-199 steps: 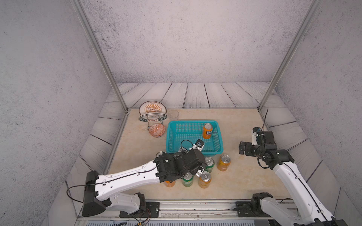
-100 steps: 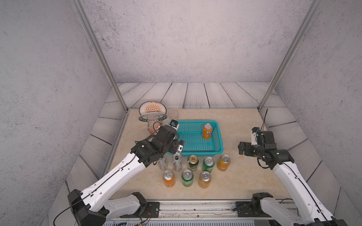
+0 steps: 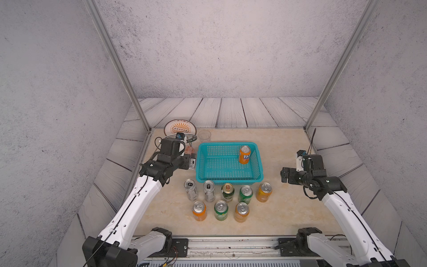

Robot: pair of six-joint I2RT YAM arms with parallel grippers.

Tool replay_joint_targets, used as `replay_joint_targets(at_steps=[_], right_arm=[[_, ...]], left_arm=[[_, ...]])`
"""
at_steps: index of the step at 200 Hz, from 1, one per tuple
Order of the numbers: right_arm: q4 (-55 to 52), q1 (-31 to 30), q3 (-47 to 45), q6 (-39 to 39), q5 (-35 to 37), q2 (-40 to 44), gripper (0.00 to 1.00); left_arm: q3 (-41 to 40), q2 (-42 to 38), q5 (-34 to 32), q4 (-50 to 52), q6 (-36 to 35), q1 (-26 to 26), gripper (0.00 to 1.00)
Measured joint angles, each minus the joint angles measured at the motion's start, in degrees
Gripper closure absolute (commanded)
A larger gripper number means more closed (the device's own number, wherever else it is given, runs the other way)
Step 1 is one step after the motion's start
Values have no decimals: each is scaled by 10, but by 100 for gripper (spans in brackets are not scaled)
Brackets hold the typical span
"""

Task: Take out the drinks from the basket
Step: Pick up the drink from the basket.

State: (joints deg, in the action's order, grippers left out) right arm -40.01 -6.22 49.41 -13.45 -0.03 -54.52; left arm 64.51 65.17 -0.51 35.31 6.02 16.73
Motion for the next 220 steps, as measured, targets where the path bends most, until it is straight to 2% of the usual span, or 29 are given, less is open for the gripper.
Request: replay_joint_targets(at_steps=[49,101,155,220], right_arm=[[10,0,0,-2,-32,0,1],[38,-2,25,-24,-99,-58,1],[47,-56,161,-22,-101,-193,1],[25,-160,349,8,-27,-377,0]], left_arm=[[-34,-16,56,-25,11,-66,1],[-37,-29,85,-43,21,-91,1],[-45,-29,113,-52,31,-110,1],[-47,-29,141,-56,37,-124,1]])
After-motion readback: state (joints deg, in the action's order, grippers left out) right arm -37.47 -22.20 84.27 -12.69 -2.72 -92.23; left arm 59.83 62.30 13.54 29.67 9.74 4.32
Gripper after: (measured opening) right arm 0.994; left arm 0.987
